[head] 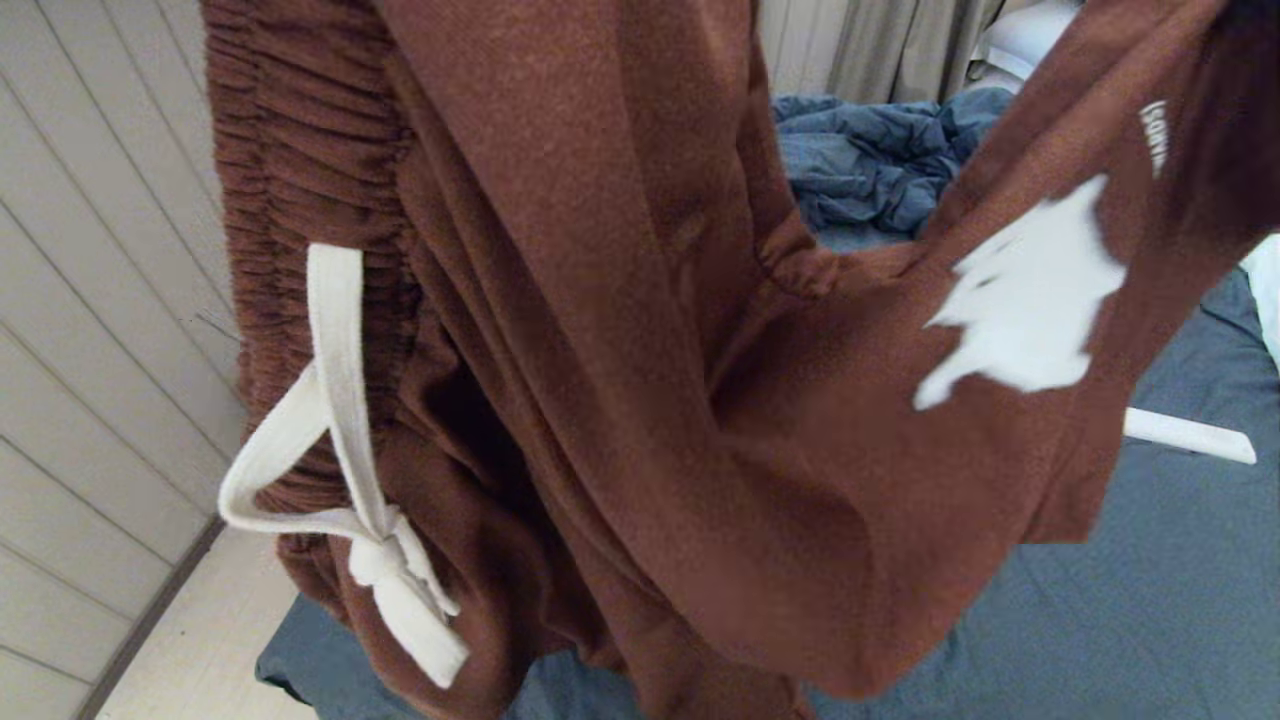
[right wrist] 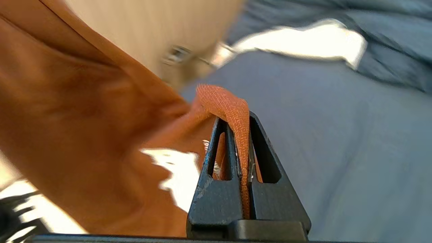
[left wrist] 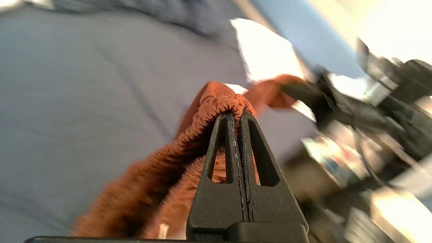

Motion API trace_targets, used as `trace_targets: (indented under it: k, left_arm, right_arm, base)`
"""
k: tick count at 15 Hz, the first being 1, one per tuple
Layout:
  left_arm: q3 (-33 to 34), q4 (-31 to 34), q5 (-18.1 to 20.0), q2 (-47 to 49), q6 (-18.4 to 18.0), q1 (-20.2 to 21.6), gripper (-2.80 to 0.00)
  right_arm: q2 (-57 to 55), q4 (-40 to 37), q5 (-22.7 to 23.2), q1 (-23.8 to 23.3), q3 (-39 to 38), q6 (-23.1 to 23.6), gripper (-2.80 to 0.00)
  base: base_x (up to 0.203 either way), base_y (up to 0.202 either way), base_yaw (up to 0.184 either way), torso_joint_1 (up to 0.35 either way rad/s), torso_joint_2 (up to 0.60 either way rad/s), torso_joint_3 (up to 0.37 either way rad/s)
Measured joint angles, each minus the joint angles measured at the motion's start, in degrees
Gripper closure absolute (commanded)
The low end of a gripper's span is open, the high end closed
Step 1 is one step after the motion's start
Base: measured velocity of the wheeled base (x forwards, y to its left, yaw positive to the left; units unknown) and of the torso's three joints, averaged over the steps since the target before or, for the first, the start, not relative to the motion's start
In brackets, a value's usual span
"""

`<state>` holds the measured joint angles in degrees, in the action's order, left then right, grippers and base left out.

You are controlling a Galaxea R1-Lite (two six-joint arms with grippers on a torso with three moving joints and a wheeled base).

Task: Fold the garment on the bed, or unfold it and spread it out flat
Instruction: Unford the brown shorts

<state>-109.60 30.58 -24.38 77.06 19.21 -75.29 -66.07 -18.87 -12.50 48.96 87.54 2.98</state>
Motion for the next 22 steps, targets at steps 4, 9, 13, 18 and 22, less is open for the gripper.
trace_targets:
  k: [4, 9, 13, 18, 22]
  left_arm:
    - [-0.71, -4.26, 8.59, 5.70, 0.06, 18.34, 0.00]
    - [-0.87, -14.20, 17.58, 17.18, 0.27, 36.98, 0.00]
    - [-0.68, -20.37, 21.61, 25.35, 0.35, 43.53, 0.00]
    - [-1.01, -29.52, 22.08, 35.80, -0.40, 46.77, 0.00]
    - [-1.13, -34.29, 21.29, 42.48, -2.68, 47.54, 0.00]
  right_arm:
    - [-6.14, 3.15, 3.56, -13.46, -0.11, 0.52, 0.00]
    - [-16.85, 10.27, 13.62, -31.02, -0.06, 0.29, 0.00]
    - [-26.08, 17.88, 15.72, -36.15, -0.39, 0.18, 0.00]
    - [-36.09, 25.66, 15.98, -39.57, 0.17, 0.63, 0.00]
    - [-41.55, 27.45, 16.13, -41.71, -0.28, 0.98, 0.00]
  base:
    - [0.000, 0.000, 0.000, 0.000, 0.00, 0.000]
    - [0.000, 0.000, 0.000, 0.000, 0.00, 0.000]
    - [0.000, 0.000, 0.000, 0.000, 0.00, 0.000]
    - [0.000, 0.000, 0.000, 0.000, 0.00, 0.000]
    - [0.000, 0.000, 0.000, 0.000, 0.00, 0.000]
